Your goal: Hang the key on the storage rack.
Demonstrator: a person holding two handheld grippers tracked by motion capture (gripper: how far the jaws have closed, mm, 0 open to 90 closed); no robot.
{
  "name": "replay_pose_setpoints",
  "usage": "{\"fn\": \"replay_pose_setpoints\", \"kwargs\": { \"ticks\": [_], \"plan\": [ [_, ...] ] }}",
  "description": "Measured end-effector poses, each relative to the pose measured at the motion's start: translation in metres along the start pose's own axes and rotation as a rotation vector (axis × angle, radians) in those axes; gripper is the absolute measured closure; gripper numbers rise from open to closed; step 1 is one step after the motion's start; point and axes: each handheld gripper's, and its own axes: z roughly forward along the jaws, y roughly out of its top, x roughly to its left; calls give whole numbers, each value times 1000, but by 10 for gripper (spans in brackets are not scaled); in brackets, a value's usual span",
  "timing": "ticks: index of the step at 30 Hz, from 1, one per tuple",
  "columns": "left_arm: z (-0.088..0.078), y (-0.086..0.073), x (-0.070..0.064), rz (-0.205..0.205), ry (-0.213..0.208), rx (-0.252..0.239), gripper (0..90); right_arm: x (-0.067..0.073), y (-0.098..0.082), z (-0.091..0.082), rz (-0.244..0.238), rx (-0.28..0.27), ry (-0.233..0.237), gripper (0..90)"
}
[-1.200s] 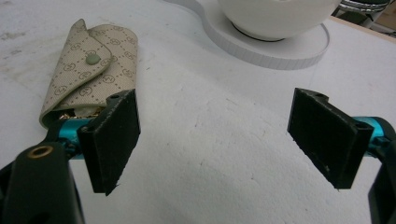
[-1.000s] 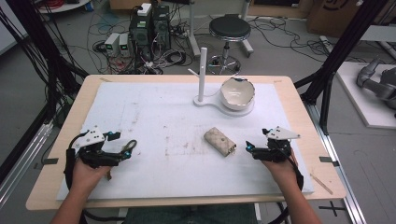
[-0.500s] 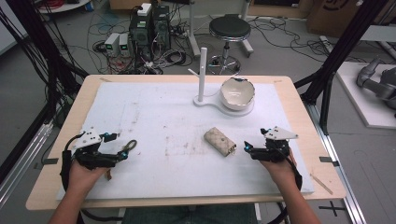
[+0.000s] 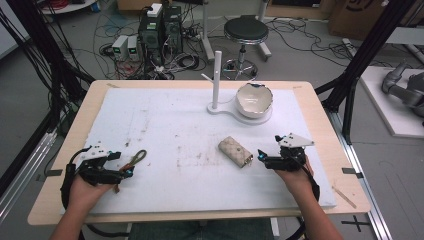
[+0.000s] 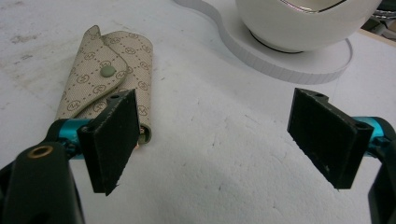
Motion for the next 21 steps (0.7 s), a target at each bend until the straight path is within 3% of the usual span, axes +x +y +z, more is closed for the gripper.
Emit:
{"fn": "replay_pose_setpoints", "kwargs": {
  "ticks": [5,10,16,21],
  "plan": [
    [4,-4,5,-21,4,60,244,0,0,0,-5,-1,3,174],
    [5,-2,5,-12,15,75,289,1,-1,-2,-5,3,1,174],
    [6,0,0,26,62,100,335,1,-2,-3,-5,0,-2,174],
    [5,1,-4,27,69,110,385,-1,-2,-3,-6,0,-4,174]
  ]
}}
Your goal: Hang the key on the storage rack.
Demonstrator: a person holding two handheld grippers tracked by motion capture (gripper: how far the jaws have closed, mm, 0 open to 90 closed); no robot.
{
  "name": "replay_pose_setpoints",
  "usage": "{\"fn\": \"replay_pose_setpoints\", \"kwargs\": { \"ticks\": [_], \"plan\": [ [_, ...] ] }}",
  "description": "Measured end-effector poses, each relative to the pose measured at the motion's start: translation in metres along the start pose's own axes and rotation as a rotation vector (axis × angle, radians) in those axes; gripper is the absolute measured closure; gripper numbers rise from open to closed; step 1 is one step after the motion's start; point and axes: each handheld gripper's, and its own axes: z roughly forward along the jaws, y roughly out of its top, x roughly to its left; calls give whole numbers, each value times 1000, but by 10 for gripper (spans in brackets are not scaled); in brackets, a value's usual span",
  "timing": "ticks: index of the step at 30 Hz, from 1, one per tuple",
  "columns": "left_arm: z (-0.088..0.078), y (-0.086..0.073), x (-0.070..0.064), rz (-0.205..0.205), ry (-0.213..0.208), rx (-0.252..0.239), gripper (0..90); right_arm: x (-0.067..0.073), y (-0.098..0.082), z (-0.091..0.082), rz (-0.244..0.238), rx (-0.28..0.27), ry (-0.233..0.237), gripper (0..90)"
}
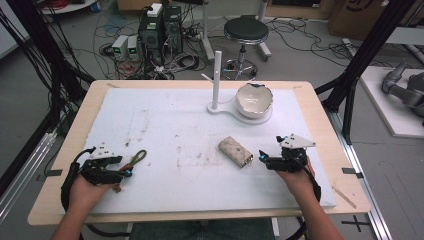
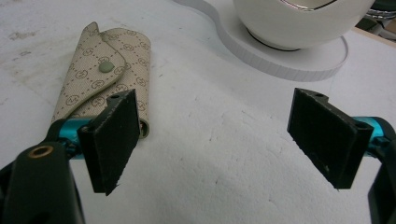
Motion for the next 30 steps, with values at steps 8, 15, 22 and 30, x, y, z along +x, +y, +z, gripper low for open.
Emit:
{"fn": "replay_pose_setpoints", "kwargs": {
  "ticks": [8,15,22,30],
  "plan": [
    [-2,-1,-2,-5,-16,-7,487,0,0,0,1,-2,-5,174],
    [-2,0,-3,17,-33,0,597,-1,0,0,1,-2,-10,174],
    [-2,0,-3,17,-49,-5,668,0,0,0,-1,-2,-9,174],
    [-3,10,-10,95,-66,-21,689,1,0,0,-7,2,-7,175]
  ]
}}
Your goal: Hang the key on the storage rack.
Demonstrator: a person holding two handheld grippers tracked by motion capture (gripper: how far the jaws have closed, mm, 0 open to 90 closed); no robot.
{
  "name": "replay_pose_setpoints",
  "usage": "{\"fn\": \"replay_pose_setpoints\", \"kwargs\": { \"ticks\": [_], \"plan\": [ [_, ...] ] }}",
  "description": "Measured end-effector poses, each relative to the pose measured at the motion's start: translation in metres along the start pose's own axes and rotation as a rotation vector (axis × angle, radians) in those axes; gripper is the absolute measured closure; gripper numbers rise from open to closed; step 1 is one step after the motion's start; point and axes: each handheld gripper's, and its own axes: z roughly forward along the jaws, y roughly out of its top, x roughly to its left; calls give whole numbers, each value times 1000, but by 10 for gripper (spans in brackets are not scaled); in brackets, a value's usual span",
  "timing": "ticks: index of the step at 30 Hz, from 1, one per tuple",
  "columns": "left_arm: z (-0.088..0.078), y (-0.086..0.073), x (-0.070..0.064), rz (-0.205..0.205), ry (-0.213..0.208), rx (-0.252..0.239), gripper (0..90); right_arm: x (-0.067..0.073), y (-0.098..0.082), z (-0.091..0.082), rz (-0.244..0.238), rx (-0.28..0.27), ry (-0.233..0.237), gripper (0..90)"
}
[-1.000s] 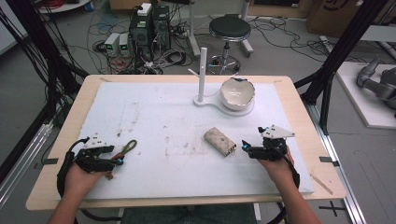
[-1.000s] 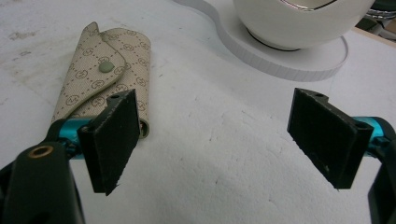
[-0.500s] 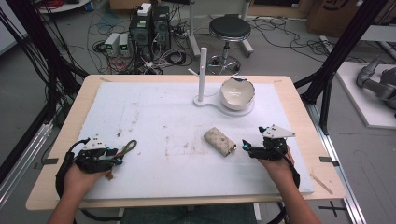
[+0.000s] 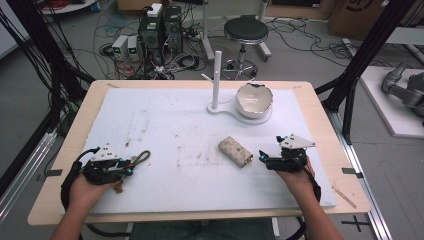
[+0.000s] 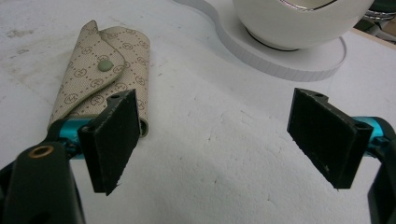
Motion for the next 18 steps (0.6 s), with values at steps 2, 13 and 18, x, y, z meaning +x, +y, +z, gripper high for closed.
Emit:
{"fn": "replay_pose_setpoints", "kwargs": {
  "ticks": [2,13,18],
  "plan": [
    [-1,4,-3,11,5,-19,690,0,0,0,2,-1,1,176],
    [-4,32,-7,17,-23,-104,689,0,-3,-1,6,6,0,176],
    [-2,60,-9,44,-26,-141,690,0,-4,-1,2,7,1,176]
  ]
}}
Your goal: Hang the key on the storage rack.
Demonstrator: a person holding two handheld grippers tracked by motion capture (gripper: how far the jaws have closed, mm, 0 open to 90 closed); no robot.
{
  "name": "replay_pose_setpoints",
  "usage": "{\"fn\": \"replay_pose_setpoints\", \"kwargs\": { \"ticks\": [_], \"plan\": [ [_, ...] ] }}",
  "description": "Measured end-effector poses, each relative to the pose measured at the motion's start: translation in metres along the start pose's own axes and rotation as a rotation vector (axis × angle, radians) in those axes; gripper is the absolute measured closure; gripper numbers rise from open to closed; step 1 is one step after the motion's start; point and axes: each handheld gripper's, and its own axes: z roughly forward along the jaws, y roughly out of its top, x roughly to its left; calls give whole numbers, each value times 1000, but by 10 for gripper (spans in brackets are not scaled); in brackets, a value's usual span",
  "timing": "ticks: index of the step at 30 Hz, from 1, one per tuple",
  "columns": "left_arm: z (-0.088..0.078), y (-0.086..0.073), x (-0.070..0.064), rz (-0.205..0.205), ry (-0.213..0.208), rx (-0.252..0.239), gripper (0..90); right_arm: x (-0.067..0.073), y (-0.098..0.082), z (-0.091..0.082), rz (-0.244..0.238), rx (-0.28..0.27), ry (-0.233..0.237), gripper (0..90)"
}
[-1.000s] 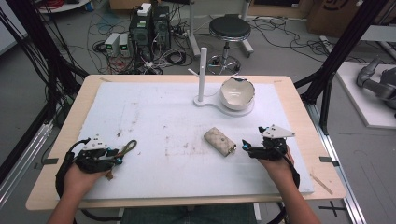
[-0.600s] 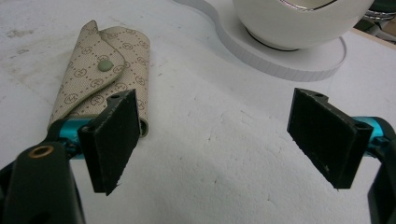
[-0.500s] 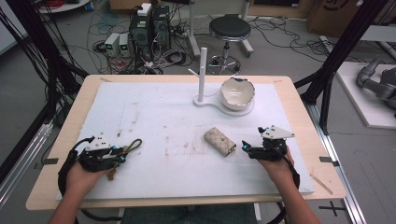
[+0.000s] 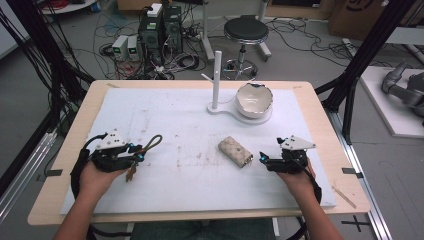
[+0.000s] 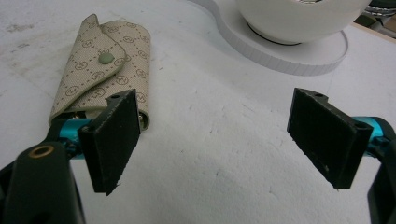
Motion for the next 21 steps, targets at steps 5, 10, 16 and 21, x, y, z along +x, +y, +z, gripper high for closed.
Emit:
{"fn": "replay_pose_setpoints", "kwargs": {
  "ticks": [5,10,16,21],
  "plan": [
    [11,36,-3,25,-25,-57,689,1,1,0,-1,-4,0,176],
    [21,66,-2,41,-21,-83,689,0,-1,0,-4,-1,5,176],
    [24,96,3,54,-15,-113,689,-1,-3,-2,7,0,8,176],
    [30,119,4,60,-21,-144,689,0,-3,-2,12,1,6,176]
  ]
}}
